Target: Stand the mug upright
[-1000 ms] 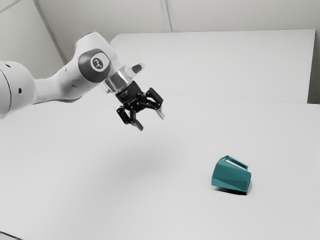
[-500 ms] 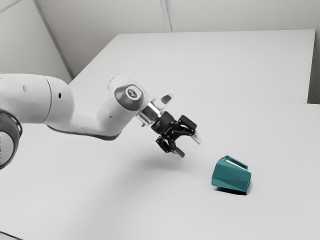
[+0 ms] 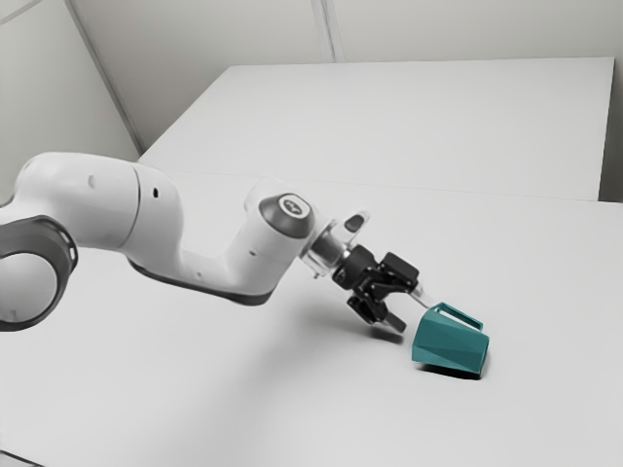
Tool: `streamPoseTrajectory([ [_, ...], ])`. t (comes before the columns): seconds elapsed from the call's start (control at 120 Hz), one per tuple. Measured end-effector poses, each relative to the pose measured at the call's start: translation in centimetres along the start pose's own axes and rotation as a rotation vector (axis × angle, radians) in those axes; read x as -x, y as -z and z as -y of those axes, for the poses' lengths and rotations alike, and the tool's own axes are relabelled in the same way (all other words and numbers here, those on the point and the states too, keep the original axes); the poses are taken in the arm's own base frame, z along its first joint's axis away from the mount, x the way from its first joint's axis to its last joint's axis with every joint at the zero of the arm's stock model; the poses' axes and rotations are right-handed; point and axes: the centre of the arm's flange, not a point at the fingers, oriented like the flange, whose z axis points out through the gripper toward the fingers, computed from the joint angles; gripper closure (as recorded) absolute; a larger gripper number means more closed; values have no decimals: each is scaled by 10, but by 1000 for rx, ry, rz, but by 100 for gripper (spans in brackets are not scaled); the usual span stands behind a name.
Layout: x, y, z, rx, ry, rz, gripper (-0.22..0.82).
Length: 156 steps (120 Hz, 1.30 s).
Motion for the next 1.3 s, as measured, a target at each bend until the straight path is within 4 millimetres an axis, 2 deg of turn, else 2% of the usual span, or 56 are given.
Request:
streamPoseTrajectory([
  [0.233, 2, -24, -8, 55, -66, 13, 0],
  [0.467, -5, -43, 3, 103, -88, 15, 0],
  [0.8, -4, -50, 8, 128, -134, 13, 32],
  [1.133, -1, -48, -2, 172, -201, 29, 61],
  [1.3, 1, -50, -8, 180, -238, 36, 70],
])
